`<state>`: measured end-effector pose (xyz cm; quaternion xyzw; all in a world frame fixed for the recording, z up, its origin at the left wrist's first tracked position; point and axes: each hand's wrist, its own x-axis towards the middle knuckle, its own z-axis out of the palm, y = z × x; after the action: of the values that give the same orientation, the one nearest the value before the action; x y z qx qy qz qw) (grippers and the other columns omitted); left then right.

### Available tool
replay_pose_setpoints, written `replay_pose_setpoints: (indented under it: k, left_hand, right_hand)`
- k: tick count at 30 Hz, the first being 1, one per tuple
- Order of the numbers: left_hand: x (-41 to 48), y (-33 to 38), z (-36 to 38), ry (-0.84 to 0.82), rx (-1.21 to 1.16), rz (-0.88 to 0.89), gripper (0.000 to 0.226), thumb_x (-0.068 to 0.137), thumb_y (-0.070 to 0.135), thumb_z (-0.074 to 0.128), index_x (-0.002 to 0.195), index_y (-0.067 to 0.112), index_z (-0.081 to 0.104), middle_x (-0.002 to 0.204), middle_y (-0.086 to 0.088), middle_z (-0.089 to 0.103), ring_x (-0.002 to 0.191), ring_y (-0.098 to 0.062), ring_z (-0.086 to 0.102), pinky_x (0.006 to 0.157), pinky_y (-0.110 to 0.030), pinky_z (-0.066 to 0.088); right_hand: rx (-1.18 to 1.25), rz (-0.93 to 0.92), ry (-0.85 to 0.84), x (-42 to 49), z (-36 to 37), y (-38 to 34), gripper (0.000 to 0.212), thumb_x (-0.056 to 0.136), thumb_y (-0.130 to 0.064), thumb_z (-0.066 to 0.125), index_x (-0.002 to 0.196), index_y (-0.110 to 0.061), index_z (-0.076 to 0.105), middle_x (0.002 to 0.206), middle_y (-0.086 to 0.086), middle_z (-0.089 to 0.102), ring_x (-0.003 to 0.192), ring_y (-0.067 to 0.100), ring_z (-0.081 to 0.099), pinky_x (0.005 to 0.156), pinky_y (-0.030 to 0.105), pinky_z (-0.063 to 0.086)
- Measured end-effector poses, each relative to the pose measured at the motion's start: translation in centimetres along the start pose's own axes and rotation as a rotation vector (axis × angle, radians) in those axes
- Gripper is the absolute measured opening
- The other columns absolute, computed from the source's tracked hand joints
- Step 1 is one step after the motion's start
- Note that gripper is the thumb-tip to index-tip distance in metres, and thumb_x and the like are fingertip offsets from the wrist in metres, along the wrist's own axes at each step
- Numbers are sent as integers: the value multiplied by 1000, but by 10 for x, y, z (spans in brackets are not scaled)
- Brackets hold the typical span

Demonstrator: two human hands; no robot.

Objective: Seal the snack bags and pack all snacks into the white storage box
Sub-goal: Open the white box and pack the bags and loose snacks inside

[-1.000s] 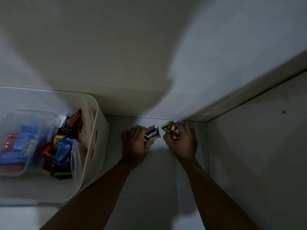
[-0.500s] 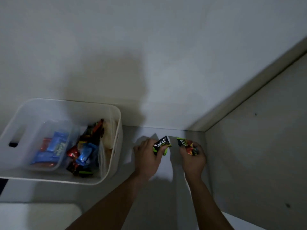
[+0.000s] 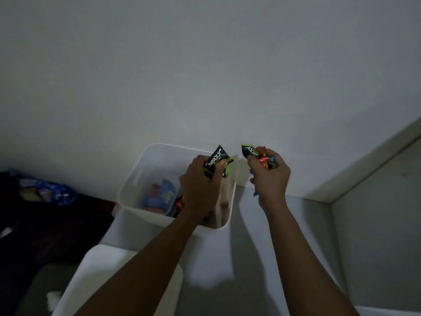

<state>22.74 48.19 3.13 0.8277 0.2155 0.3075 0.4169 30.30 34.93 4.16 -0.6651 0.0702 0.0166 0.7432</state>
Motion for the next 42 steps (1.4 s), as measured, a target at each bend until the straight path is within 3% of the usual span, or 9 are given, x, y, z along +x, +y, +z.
replay_pose_setpoints:
  k: [4,9,14,19,23,25,28,33,42]
  left_hand:
    - [17,-45,-47,-266,220,-163,31,90,49,61,94,18,60,89,-3,70,89,-25,65,70,-28,40]
    - [29,-77,-60,-758,349,-193,39,89,54,56,110,21,64,106,-1,71,95,-21,65,84,-35,50]
    - [33,-90,-59,-927,467,-206,33,89,46,47,103,20,61,104,-4,67,95,-27,62,90,-48,51]
    - [37,-101,-62,-1093,493,-152,22,91,24,47,100,11,63,96,-10,67,88,-27,63,85,-43,56]
    - [42,-109,-63,-1113,386,-139,25,87,33,55,103,18,66,101,-5,69,89,-24,63,85,-40,56]
    - [45,-105,-67,-1115,340,-131,25,89,30,57,106,14,67,101,-7,69,88,-23,63,83,-35,55]
    - [48,-104,-73,-1107,295,-144,22,91,30,56,96,12,68,95,-8,69,88,-25,65,81,-36,54]
    - [61,-99,-92,-988,328,-79,28,95,33,52,107,13,67,111,-6,69,100,-23,62,83,-34,48]
    - [40,-114,-163,-539,212,92,36,87,43,63,116,21,63,115,-2,63,107,-25,57,89,-41,50]
  right_hand:
    - [-98,151,-147,-13,59,9,26,66,-26,85,89,-16,76,70,5,68,56,18,57,54,30,48]
    - [-260,247,-214,-19,109,31,20,69,-21,84,66,-11,66,59,12,58,43,18,43,43,25,34]
    - [-407,291,-123,-6,141,44,14,76,-9,73,69,-8,60,65,17,57,37,13,40,41,21,30]
    - [-489,198,-64,-1,157,52,18,76,-17,68,70,-1,63,63,19,61,49,24,49,53,34,40]
    - [-390,157,-21,-5,162,48,51,67,-52,78,85,-7,65,80,13,73,77,30,72,69,40,59]
    - [-383,175,-27,-11,164,39,68,65,-70,73,108,-18,61,108,5,69,98,26,68,81,40,58]
    - [-398,187,-59,-19,168,23,72,88,-66,55,137,-13,53,132,2,56,113,21,54,96,42,47]
    - [-478,89,11,-35,165,10,50,99,-47,52,129,-8,61,120,3,61,103,19,53,100,47,49]
    - [-585,-272,94,-149,138,38,19,96,-30,60,100,-14,70,88,-2,70,84,13,66,76,28,51]
